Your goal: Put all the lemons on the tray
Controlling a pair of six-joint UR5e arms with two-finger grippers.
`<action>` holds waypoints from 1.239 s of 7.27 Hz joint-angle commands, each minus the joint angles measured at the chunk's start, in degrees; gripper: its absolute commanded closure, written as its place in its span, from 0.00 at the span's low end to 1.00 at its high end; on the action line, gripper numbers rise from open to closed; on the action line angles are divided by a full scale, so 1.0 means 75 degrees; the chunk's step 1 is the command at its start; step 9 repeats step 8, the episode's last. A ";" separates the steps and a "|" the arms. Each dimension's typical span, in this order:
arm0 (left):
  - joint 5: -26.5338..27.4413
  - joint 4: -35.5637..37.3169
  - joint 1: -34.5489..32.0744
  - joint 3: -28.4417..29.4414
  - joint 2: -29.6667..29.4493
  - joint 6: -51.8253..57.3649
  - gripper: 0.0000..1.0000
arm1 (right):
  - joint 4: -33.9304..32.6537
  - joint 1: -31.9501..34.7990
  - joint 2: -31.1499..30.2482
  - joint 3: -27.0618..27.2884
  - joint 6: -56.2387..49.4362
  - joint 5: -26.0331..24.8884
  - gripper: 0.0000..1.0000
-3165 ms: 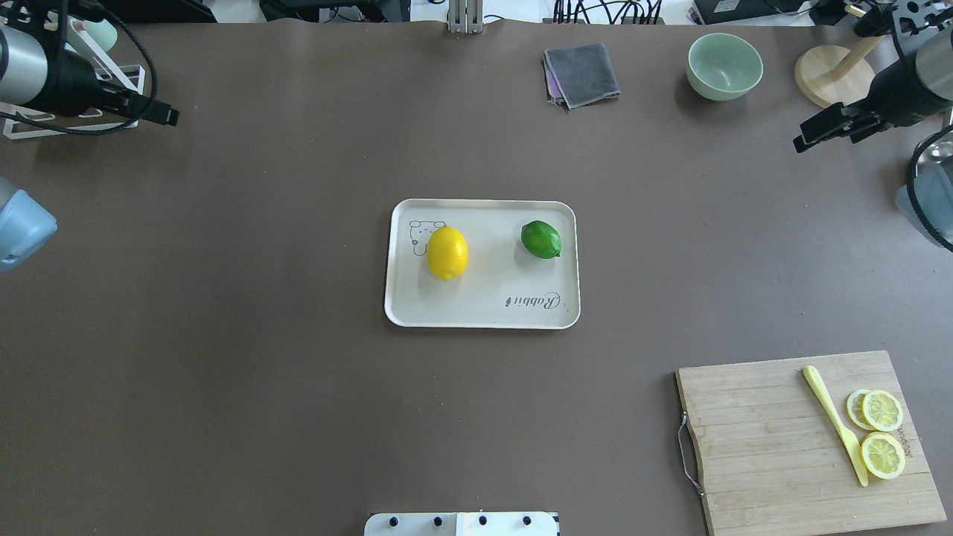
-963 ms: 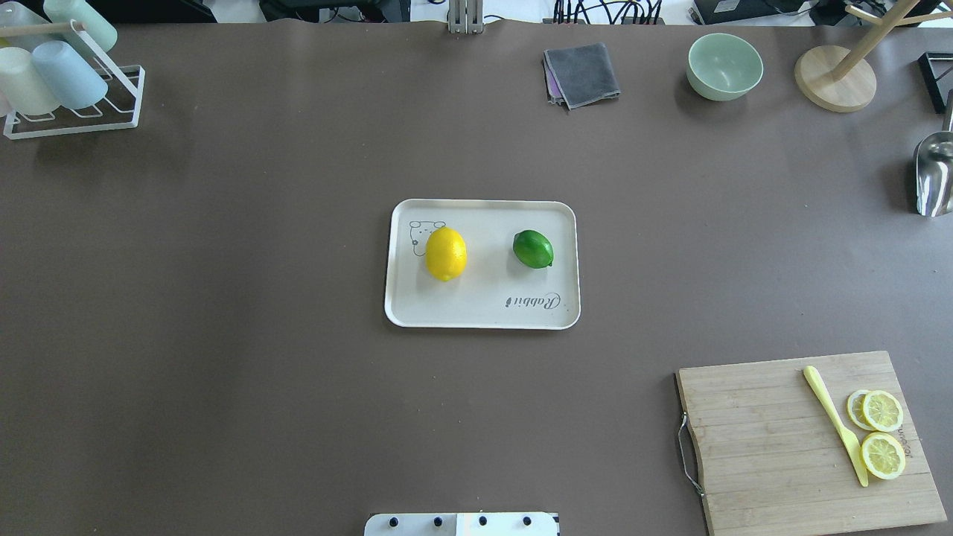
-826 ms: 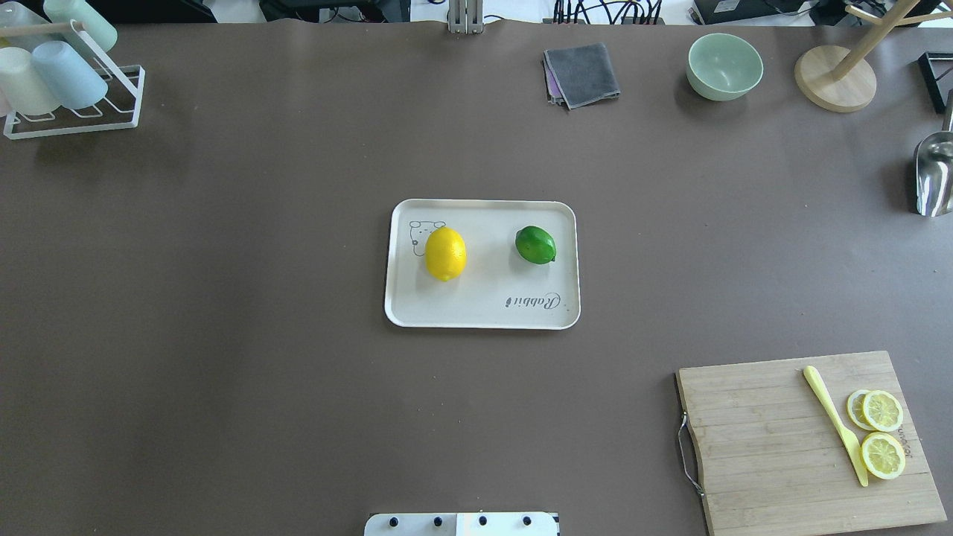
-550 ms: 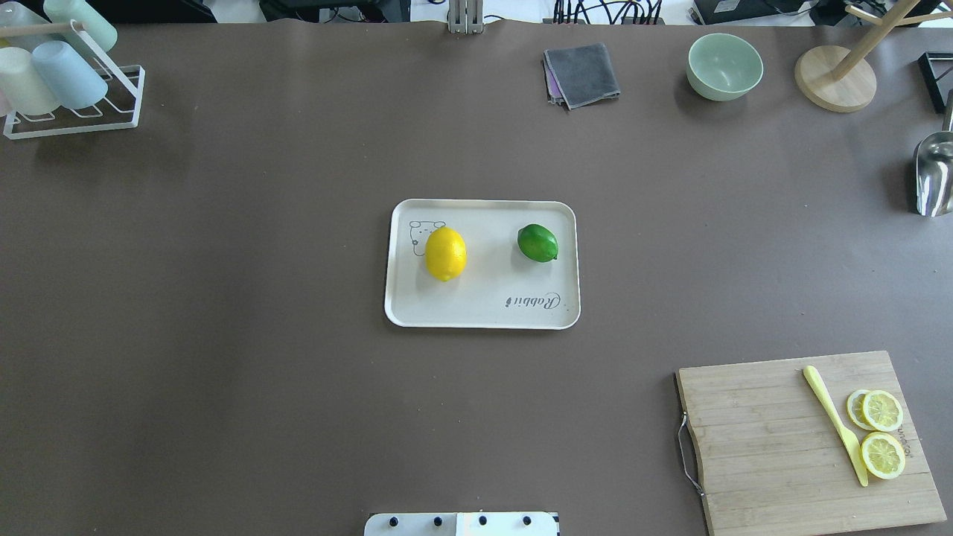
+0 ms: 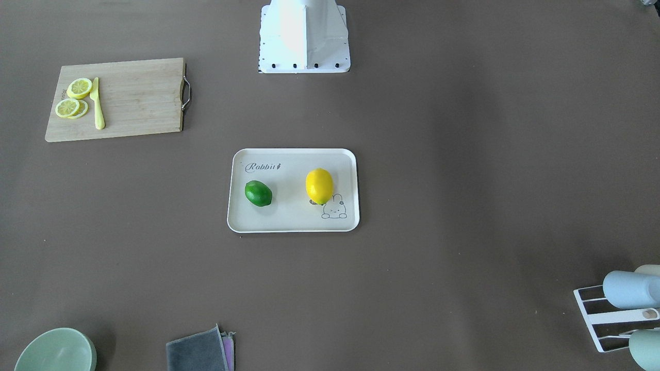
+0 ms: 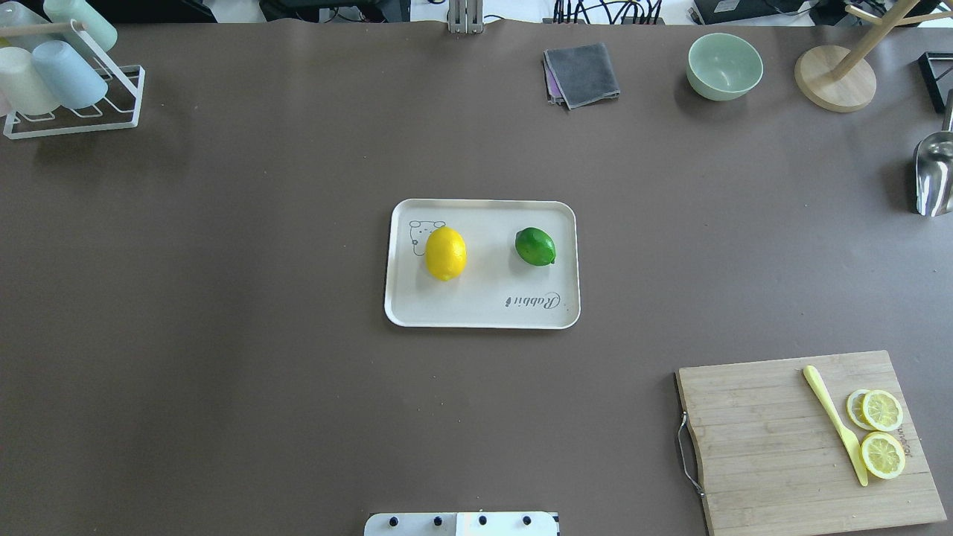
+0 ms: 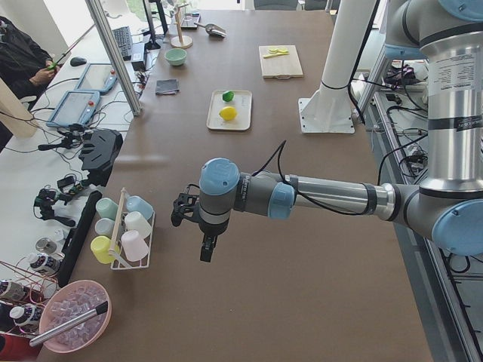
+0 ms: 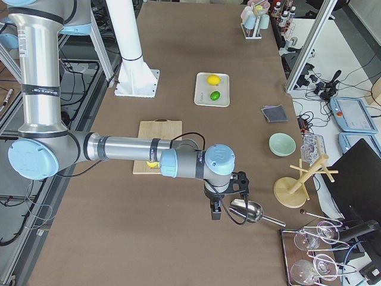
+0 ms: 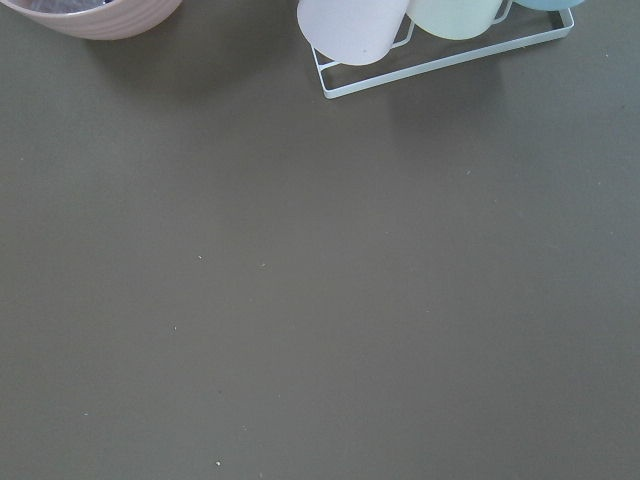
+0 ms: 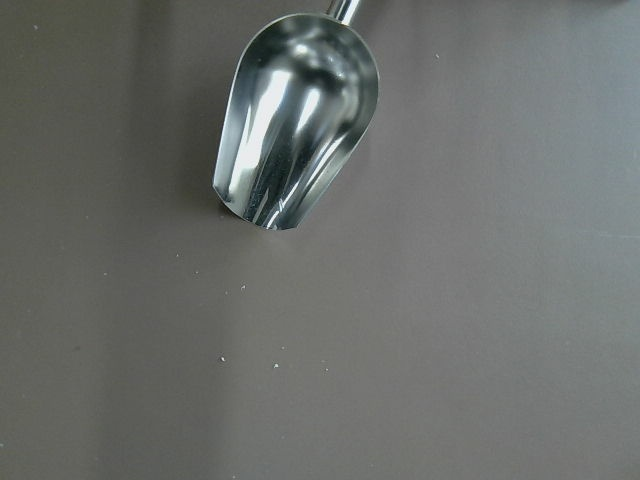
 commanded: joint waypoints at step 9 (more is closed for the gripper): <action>0.0025 -0.0019 0.0000 0.0131 -0.0084 0.0012 0.02 | 0.0012 0.0000 -0.0008 0.0007 0.0000 0.0012 0.00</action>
